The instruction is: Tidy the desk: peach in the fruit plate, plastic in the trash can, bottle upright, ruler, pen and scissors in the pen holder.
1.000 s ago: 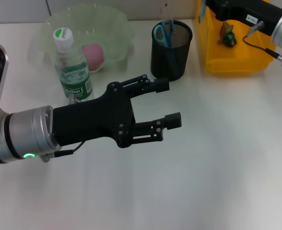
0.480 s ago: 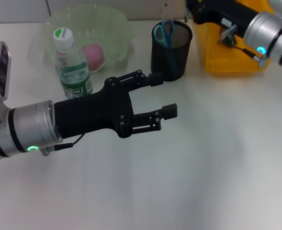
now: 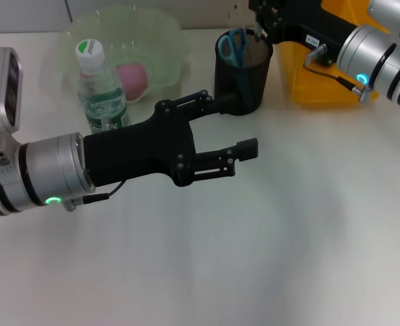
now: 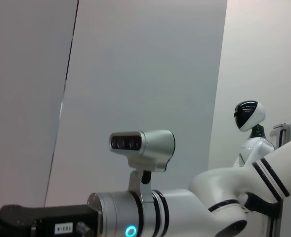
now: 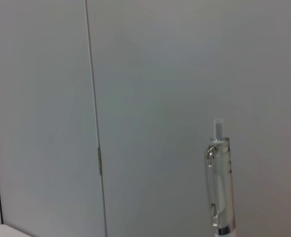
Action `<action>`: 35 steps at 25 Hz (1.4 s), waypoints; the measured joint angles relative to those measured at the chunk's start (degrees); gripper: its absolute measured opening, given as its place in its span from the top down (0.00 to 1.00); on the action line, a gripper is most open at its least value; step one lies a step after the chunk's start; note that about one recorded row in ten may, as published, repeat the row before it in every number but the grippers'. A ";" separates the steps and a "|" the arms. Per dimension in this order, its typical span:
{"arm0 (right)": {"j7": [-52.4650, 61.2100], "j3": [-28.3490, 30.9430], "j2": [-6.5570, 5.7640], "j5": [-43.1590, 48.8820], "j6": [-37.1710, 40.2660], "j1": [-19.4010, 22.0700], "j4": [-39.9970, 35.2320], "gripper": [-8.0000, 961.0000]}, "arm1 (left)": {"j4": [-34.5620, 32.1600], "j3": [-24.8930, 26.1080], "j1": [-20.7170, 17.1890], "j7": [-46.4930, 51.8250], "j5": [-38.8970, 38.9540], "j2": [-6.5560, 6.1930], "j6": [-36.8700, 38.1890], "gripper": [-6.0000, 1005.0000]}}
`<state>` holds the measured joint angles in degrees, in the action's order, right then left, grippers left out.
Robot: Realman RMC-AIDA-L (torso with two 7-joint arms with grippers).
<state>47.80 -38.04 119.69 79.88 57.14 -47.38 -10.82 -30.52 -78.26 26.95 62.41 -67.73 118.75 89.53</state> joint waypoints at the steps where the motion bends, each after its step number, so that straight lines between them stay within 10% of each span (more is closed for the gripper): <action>1: 0.00 0.12 0.00 0.00 0.00 0.15 0.17 0.75 | 0.01 0.02 0.07 0.01 0.00 0.01 -0.05 0.22; 24: 0.21 -1.34 -0.04 -2.15 9.28 4.93 -0.34 0.59 | 0.02 0.11 0.21 0.08 0.07 -0.12 -2.08 0.22; 35: 6.18 -2.18 -0.51 -0.47 34.35 21.91 -11.00 0.48 | 0.02 -1.67 -2.20 -4.72 -0.25 0.04 -0.48 0.22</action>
<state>53.98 -40.22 119.19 79.42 91.49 -25.47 -21.81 -30.50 -79.93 24.75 57.68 -67.99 118.79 89.05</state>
